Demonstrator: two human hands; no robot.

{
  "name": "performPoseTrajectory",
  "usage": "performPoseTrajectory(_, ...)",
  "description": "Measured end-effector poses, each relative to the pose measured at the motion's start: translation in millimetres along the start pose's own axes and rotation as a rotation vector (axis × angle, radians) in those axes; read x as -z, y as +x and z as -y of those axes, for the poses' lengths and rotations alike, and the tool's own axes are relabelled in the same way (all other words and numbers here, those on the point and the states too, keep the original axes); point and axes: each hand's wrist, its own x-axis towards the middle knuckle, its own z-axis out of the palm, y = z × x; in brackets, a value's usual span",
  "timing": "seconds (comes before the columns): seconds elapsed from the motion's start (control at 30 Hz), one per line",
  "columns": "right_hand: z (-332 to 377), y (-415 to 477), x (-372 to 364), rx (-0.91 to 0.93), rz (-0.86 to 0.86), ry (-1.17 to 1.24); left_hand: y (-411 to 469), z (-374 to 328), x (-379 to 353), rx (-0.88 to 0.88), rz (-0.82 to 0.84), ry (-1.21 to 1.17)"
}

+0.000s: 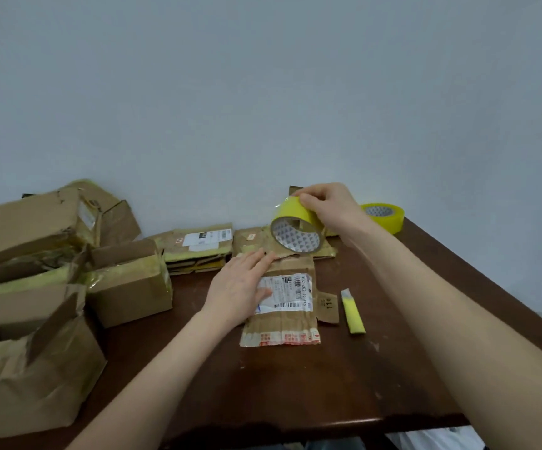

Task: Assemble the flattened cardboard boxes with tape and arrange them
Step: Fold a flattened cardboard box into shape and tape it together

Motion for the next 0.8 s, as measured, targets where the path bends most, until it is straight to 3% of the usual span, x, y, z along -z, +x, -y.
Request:
performPoseTrajectory(0.13, 0, 12, -20, -0.028, 0.093, -0.069, -7, 8, -6, 0.186, -0.025, -0.242)
performPoseTrajectory(0.37, -3, 24, -39, -0.016, 0.143, -0.136, -2, 20, 2, 0.252, 0.080, -0.413)
performPoseTrajectory(0.43, -3, 27, -44, 0.006, 0.157, -0.155, -1, 23, 13, 0.343, 0.100, -0.707)
performPoseTrajectory(0.53, -3, 26, -45, 0.018, 0.165, -0.151, 2, 27, 30, 0.521, -0.117, -1.112)
performPoseTrajectory(0.6, -3, 23, -45, 0.029, 0.169, -0.148, 11, 27, 41, 0.587, -0.171, -1.144)
performPoseTrajectory(0.7, 1, 20, -45, 0.056, 0.175, -0.170, 28, 19, 47, 0.602, -0.080, -1.189)
performPoseTrajectory(0.8, 1, 12, -37, 0.070, 0.284, -0.172, 36, 17, 42, 0.598, -0.125, -1.187)
